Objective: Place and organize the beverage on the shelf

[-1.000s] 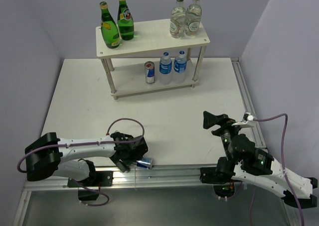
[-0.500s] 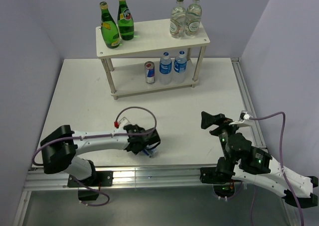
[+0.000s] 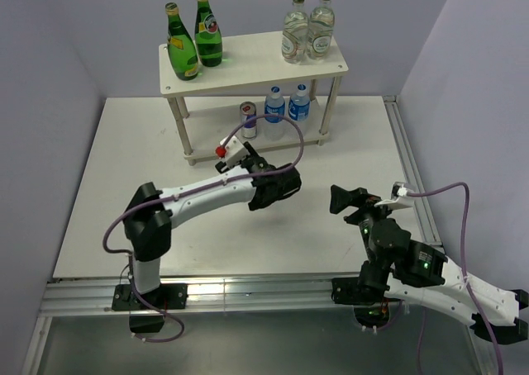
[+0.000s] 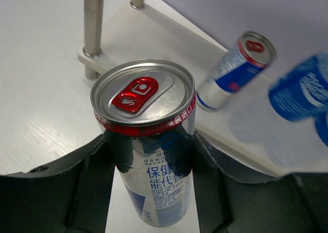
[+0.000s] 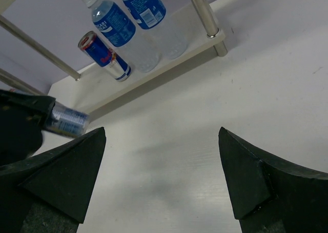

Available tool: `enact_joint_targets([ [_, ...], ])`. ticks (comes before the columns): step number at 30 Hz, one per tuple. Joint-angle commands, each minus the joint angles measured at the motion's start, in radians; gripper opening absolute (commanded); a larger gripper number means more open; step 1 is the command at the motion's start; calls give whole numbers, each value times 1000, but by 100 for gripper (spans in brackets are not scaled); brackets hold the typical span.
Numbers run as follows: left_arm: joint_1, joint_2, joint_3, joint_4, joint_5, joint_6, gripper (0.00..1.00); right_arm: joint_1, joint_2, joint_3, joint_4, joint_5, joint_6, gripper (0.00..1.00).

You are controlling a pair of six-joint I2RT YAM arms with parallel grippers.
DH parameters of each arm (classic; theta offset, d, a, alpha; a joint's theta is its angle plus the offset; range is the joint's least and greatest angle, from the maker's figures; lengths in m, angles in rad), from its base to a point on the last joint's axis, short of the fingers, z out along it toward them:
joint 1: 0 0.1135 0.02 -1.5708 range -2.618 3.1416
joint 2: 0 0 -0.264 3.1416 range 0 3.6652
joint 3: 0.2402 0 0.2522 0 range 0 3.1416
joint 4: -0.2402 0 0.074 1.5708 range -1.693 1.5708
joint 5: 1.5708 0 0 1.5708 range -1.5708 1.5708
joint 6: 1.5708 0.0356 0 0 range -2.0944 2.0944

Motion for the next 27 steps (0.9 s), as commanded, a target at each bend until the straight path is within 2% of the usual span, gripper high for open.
enact_joint_targets([
  [1, 79, 65, 111, -106, -348, 74, 0, 6, 20, 6, 31, 34, -2, 97],
  [2, 122, 102, 162, -106, -348, 92, 0, 6, 20, 8, 30, 34, -1, 97],
  [7, 242, 186, 235, -106, -346, 157, 0, 6, 25, 3, 42, 36, -10, 97],
  [9, 274, 225, 308, -104, -343, 282, 0, 6, 29, 2, 51, 31, -18, 97],
  [12, 267, 274, 358, -106, -343, 388, 0, 6, 43, 3, 59, 33, -21, 97],
  [14, 253, 277, 350, -104, -333, 399, 0, 6, 51, 5, 65, 33, -27, 97],
  [17, 242, 285, 391, -104, -250, 507, 0, 6, 58, 6, 71, 30, -35, 97],
  [20, 196, 262, 355, -92, -187, 542, 0, 6, 63, 2, 86, 30, -44, 97],
  [22, 172, 240, 323, 128, -130, 799, 0, 5, 68, 3, 93, 24, -47, 97],
  [23, 146, 175, 227, 276, -89, 947, 0, 6, 72, 5, 91, 24, -45, 97],
  [24, 136, 112, 116, 865, 18, 1438, 1, 6, 75, 5, 91, 22, -45, 97],
  [25, 133, -60, -179, 1146, 281, 1651, 0, 6, 77, 9, 88, 22, -45, 97],
  [26, 127, -129, -272, 1292, 311, 1689, 0, 6, 75, 11, 79, 28, -36, 97],
  [27, 126, -175, -318, 1371, 345, 1658, 0, 6, 69, 13, 68, 30, -32, 97],
])
